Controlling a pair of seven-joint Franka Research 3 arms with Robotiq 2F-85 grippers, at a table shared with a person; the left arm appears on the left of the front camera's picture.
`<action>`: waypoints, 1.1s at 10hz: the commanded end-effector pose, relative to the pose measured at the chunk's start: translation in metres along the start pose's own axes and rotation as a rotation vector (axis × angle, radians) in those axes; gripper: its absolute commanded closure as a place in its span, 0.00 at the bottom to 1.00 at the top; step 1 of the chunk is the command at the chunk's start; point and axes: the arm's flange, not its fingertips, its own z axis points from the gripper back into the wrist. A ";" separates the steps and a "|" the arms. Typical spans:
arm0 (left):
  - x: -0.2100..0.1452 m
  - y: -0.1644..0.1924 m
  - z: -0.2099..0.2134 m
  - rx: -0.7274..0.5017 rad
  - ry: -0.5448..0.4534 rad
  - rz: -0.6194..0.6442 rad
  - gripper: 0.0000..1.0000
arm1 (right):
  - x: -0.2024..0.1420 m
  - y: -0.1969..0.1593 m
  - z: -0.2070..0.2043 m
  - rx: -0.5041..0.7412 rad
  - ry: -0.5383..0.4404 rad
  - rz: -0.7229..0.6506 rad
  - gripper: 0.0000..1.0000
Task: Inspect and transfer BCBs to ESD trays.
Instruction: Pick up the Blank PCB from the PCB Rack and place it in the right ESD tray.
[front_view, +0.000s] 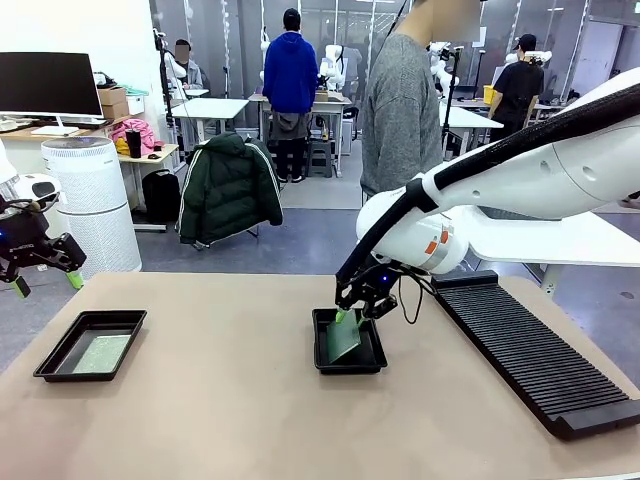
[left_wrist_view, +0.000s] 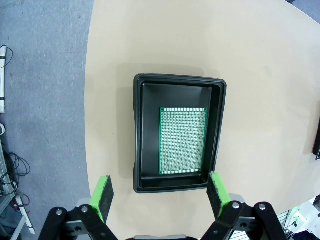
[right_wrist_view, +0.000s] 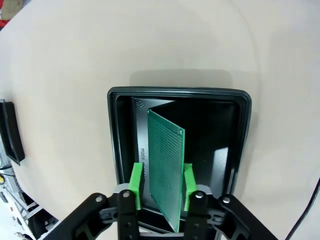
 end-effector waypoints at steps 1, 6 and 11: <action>-0.001 0.002 -0.003 -0.010 -0.014 -0.018 0.00 | 0.006 0.020 0.007 -0.094 0.018 0.005 0.47; -0.001 0.002 -0.003 -0.010 -0.014 -0.018 0.00 | 0.010 0.052 0.014 -0.283 0.031 0.017 0.16; -0.001 0.002 -0.003 -0.010 -0.014 -0.018 0.00 | 0.002 0.054 0.027 -0.300 0.017 0.027 0.00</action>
